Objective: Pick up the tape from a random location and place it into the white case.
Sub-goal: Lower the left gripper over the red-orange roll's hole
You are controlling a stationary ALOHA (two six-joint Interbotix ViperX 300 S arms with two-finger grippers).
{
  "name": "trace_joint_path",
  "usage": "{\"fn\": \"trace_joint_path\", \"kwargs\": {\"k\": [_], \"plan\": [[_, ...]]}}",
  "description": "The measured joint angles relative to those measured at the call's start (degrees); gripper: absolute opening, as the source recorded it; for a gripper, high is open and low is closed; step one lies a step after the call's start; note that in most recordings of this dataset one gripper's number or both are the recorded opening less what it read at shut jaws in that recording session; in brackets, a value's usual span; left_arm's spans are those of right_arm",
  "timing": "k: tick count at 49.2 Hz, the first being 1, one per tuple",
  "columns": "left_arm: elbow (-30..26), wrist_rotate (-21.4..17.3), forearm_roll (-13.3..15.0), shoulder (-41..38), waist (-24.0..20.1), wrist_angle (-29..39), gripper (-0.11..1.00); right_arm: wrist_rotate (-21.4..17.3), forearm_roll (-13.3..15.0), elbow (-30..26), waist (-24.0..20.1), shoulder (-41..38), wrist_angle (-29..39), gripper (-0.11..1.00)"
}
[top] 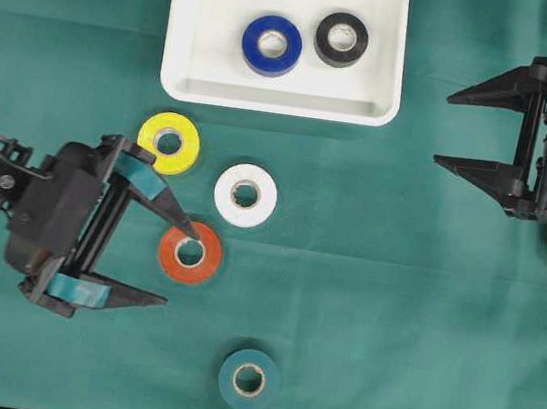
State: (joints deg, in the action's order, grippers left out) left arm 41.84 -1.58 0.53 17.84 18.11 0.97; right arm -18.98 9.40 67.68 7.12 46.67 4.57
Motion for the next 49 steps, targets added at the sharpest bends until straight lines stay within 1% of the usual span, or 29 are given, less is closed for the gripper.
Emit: {"fn": "trace_joint_path", "kwargs": {"k": [13,20,29,37,49], "plan": [[-0.4,0.0,0.0,-0.3,-0.5,1.9,0.98,0.0,0.1,0.0,0.0,0.0,0.3,0.9],[-0.7,0.0,0.0,-0.4,-0.5,4.8,0.98,0.0,0.0,0.0,-0.1,0.0,0.5,0.9],[-3.6,0.0,0.0,-1.5,-0.5,13.6,0.98,0.0,0.0,0.0,-0.1,0.0,0.6,0.9],[-8.3,0.1,-0.1,-3.3,-0.6,23.7,0.98,0.0,0.1,0.0,-0.1,-0.1,0.5,0.9],[-16.0,0.1,-0.1,-7.5,-2.7,37.7,0.98,0.0,0.0,0.0,0.0,0.0,0.7,0.9]]}}
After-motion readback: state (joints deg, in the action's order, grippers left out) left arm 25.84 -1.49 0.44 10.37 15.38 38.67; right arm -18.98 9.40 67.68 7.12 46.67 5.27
